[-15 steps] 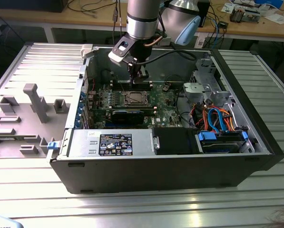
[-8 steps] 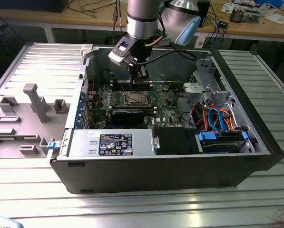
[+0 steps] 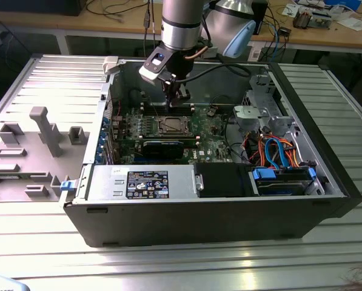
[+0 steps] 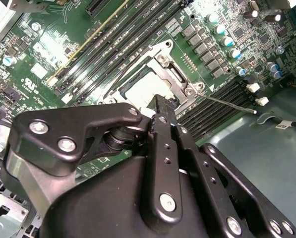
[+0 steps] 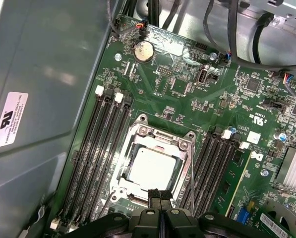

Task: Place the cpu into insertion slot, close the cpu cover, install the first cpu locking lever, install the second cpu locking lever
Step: 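Install the first cpu locking lever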

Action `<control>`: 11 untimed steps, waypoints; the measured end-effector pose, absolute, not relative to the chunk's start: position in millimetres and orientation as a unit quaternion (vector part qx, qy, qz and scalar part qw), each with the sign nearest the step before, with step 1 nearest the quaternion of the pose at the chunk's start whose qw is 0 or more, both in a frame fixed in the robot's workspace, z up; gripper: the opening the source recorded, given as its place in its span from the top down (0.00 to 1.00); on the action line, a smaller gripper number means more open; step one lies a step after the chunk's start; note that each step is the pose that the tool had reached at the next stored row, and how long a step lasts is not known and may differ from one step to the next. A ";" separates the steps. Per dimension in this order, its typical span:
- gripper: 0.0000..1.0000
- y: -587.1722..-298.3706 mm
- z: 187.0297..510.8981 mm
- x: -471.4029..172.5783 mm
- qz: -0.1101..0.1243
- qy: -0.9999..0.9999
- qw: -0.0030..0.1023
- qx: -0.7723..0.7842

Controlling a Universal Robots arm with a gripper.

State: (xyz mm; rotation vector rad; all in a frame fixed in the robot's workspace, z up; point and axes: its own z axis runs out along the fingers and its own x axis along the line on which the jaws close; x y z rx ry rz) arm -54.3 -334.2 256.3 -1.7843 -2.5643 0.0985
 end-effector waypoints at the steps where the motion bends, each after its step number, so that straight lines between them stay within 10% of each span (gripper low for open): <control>1: 0.89 -334.2 256.3 -54.3 0.032 -0.821 0.008 -0.570; 11: 0.89 -334.2 256.3 -54.3 0.032 -0.827 0.008 -0.561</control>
